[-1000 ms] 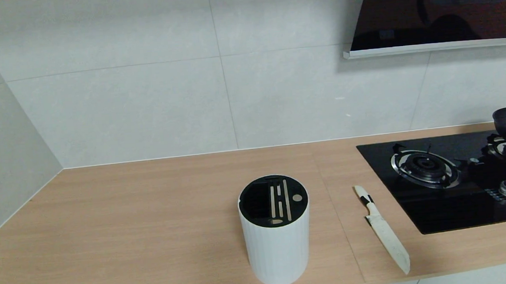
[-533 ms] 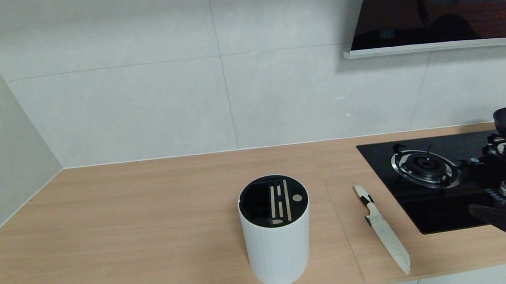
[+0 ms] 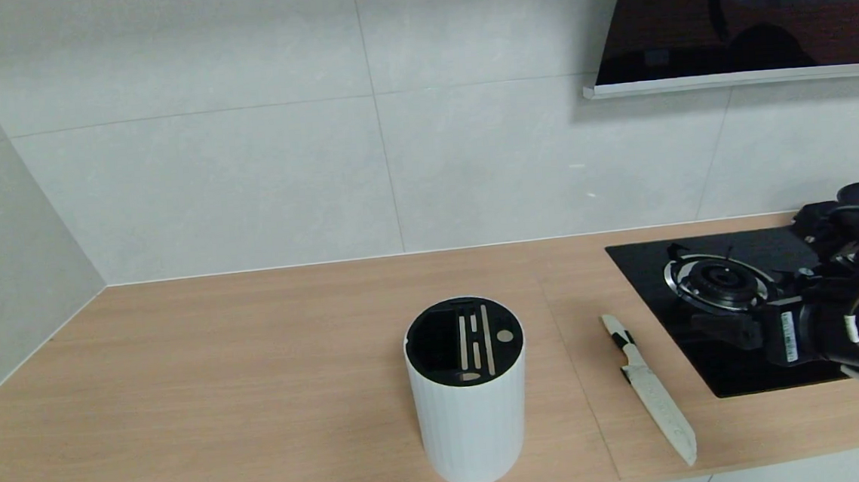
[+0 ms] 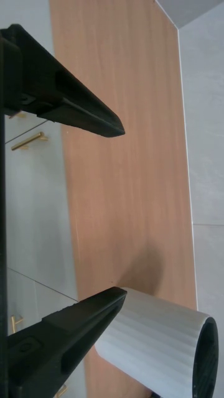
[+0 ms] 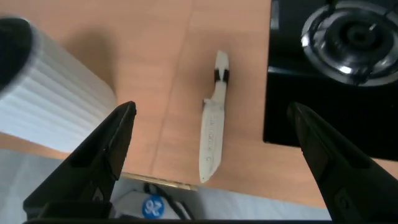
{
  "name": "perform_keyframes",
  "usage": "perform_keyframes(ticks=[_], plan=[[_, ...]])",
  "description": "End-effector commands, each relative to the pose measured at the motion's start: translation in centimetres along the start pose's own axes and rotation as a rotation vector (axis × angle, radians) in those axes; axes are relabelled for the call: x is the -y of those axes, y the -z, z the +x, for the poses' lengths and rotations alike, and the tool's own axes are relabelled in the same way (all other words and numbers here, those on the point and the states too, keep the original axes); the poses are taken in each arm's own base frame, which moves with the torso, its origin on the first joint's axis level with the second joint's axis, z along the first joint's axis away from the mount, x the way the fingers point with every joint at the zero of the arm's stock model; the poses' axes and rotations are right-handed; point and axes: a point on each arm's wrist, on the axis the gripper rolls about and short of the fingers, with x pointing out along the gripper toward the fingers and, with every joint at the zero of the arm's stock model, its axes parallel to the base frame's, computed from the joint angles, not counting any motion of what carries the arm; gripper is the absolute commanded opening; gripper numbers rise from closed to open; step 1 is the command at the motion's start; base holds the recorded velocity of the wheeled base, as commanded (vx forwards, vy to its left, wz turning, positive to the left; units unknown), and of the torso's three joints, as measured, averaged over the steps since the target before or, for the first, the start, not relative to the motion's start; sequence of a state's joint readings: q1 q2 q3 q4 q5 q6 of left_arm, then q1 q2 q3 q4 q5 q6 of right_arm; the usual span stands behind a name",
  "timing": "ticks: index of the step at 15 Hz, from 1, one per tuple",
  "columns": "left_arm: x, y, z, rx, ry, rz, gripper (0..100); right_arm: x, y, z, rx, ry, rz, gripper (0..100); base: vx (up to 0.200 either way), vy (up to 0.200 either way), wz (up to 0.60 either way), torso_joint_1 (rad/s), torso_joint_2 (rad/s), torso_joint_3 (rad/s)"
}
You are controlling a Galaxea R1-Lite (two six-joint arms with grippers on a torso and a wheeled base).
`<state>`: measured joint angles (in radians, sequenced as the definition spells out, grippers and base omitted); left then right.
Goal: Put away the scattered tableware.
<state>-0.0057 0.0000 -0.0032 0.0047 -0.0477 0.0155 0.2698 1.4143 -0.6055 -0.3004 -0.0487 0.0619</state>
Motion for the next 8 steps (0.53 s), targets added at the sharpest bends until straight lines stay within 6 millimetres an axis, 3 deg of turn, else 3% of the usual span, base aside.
perform_keyframes(ticks=[1, 4, 8], plan=[[0.0, 0.0, 0.0, -0.002, 0.0, 0.0, 100, -1.5, 2.1, 4.3, -0.15, 0.02, -0.047, 100, 0.0, 0.0, 0.0, 0.0, 0.0, 0.0], [0.0, 0.0, 0.0, -0.002, 0.0, 0.0, 100, -2.0, 3.5, 7.7, -0.174, 0.016, -0.055, 100, 0.0, 0.0, 0.0, 0.0, 0.0, 0.0], [0.0, 0.0, 0.0, -0.002, 0.0, 0.0, 100, -2.1, 5.3, 10.5, -0.159, 0.021, -0.05, 100, 0.0, 0.0, 0.0, 0.0, 0.0, 0.0]])
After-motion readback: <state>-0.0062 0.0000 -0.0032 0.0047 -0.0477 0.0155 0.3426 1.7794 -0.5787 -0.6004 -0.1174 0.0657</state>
